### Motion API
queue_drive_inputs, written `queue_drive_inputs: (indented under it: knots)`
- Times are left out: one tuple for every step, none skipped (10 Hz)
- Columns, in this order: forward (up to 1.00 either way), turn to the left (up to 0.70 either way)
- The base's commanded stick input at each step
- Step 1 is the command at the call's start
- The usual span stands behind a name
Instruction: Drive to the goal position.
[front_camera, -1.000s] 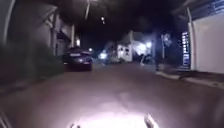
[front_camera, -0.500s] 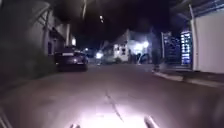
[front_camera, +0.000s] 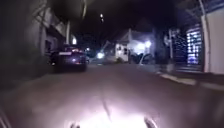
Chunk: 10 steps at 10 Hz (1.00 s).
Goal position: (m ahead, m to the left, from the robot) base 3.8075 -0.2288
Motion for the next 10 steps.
queue_drive_inputs:
  knots:
    - [1.00, 0.00]
    - [1.00, 0.00]
    - [1.00, 0.00]
    - [1.00, 0.00]
    - [1.00, 0.00]
    - [1.00, 0.00]
    - [1.00, 0.00]
    - [1.00, 0.00]
    - [1.00, 0.00]
    - [1.00, 0.00]
